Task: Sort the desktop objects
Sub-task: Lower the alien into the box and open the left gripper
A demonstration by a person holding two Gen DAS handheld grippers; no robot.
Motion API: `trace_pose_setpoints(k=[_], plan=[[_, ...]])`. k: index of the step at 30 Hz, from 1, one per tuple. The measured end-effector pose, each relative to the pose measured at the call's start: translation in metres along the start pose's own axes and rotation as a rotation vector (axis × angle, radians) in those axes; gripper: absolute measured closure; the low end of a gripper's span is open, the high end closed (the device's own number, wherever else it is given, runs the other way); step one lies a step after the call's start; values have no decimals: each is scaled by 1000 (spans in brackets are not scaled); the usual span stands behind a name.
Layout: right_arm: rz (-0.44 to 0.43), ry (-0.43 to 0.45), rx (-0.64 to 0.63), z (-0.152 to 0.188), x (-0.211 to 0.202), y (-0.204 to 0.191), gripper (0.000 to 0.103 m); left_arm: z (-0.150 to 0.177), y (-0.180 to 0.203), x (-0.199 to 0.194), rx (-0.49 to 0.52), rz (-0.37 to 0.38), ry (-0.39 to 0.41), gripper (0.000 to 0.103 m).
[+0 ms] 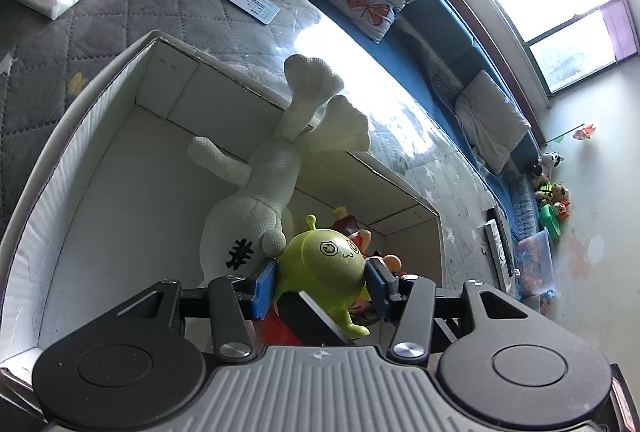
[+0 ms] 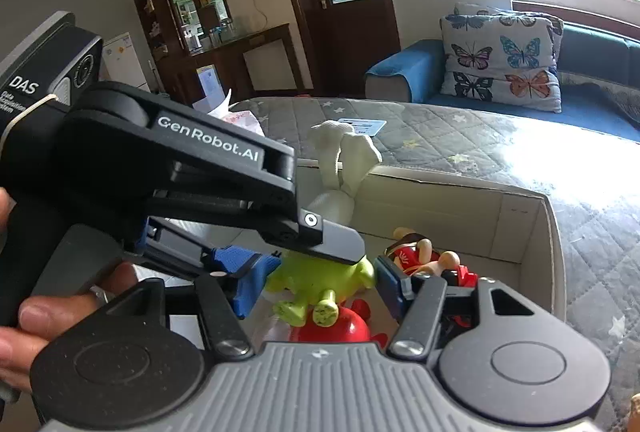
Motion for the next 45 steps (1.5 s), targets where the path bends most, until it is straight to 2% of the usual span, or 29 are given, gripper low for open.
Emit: trace_pose_setpoints(k=[10,17,23,33,35,42,45], plan=[[32,-15,33,4,7,10,51,-3,-6,-7,-22,8,9,53],[42,-17,19,4,7,8,51,-3,-7,-10,-22,1,16,54],[35,13,11,-2,-5,4,51,-3,-3,-22,4,0,49,54],[51,72,-33,-6,-60,3,50,18,26,-53,119,37,109,54],[62,84,-31,-4,-72,5,45,26,35,-58,146,51,118,54],[117,115,-41,11,-120,14,44,59,70,-71,230,115,131,54],[134,128,-36,19,-137,20,36,75,85,-74,262,147,120,54]])
Point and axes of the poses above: each gripper's, at about its wrist camera, not at the fingertips, and x roughly the way its jaws point, y to its right, z to its underside, the point moved 6 cm from there along x, roughly the way its jaws point, and after that the axes turned 10 degrees about y, right-handed, at the moved point
